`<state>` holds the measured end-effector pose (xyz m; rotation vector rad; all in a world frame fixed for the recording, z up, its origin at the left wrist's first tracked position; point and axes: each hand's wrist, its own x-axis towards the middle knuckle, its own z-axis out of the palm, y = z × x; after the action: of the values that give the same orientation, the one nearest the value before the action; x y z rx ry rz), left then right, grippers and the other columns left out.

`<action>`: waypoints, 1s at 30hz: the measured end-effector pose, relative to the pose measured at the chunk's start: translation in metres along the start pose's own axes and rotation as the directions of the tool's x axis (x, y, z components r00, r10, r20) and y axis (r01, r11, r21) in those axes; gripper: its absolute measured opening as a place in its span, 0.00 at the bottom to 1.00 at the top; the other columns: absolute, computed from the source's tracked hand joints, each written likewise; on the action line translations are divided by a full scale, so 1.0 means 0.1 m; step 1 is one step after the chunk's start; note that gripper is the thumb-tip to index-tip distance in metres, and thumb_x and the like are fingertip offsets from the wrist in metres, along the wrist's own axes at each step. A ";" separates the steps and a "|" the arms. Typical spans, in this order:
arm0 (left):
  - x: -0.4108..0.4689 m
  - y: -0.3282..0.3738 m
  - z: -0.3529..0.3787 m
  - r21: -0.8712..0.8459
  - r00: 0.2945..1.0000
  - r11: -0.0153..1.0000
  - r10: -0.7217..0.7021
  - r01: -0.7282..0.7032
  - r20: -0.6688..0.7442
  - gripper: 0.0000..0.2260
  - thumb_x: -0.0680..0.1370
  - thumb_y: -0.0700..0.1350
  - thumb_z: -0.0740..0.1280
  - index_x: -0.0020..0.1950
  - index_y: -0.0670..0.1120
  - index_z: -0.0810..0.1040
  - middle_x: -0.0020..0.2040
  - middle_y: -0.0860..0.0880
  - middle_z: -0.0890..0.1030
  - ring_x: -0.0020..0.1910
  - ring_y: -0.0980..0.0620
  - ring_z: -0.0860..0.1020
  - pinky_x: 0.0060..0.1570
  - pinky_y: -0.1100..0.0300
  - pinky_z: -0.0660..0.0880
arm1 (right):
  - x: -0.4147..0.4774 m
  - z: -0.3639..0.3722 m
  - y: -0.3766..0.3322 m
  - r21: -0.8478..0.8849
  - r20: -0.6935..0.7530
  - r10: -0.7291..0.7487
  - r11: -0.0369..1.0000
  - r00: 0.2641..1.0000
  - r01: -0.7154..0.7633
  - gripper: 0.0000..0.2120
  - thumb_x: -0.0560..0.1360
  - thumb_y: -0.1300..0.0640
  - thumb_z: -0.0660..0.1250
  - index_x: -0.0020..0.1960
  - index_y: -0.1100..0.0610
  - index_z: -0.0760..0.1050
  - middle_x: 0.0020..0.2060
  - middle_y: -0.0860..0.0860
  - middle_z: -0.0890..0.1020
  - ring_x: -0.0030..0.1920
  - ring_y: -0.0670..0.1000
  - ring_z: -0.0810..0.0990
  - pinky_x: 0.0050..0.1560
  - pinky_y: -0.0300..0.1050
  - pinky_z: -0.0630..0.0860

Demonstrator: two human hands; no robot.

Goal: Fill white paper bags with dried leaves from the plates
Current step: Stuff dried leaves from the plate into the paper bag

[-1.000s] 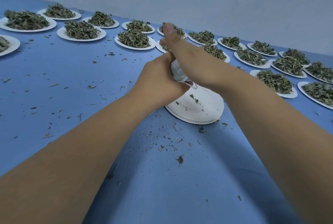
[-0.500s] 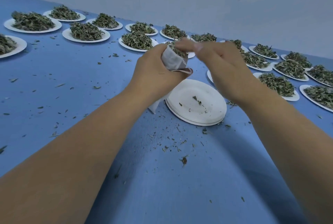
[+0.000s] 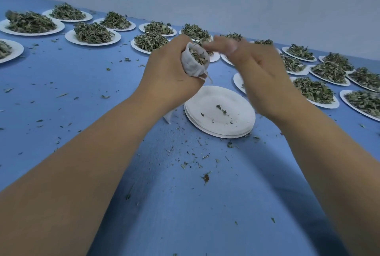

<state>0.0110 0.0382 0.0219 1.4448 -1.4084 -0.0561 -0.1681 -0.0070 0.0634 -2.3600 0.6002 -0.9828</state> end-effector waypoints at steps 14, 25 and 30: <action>-0.14 0.05 0.18 0.277 0.960 0.942 0.121 -0.191 0.252 0.13 0.72 0.48 0.71 0.51 0.58 0.71 0.43 0.59 0.74 0.44 0.51 0.75 0.41 0.56 0.72 | -0.66 -0.44 0.68 -0.620 0.096 0.509 0.703 0.855 -0.349 0.10 0.80 0.57 0.64 0.54 0.45 0.81 0.44 0.40 0.80 0.41 0.42 0.76 0.36 0.37 0.66; -0.16 0.06 0.16 0.180 0.981 0.983 -0.057 0.023 0.185 0.16 0.72 0.53 0.75 0.57 0.54 0.76 0.44 0.57 0.80 0.46 0.53 0.79 0.43 0.58 0.76 | -0.76 -0.49 0.56 -0.449 -0.028 0.564 0.730 0.825 -0.515 0.13 0.75 0.60 0.70 0.38 0.44 0.83 0.32 0.39 0.83 0.39 0.38 0.81 0.34 0.30 0.70; -0.14 0.02 0.19 0.142 0.975 0.985 -0.120 0.094 0.188 0.16 0.72 0.54 0.75 0.56 0.53 0.77 0.48 0.57 0.81 0.47 0.56 0.78 0.43 0.66 0.74 | -0.88 -0.35 0.43 -0.307 -0.028 0.557 0.785 0.830 -0.537 0.10 0.73 0.52 0.76 0.48 0.44 0.76 0.40 0.38 0.84 0.40 0.37 0.80 0.36 0.37 0.71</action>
<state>-0.0065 0.0371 0.0069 1.6618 -1.5151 -0.1815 -0.2592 0.0002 0.0133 -2.2322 1.4037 -0.5702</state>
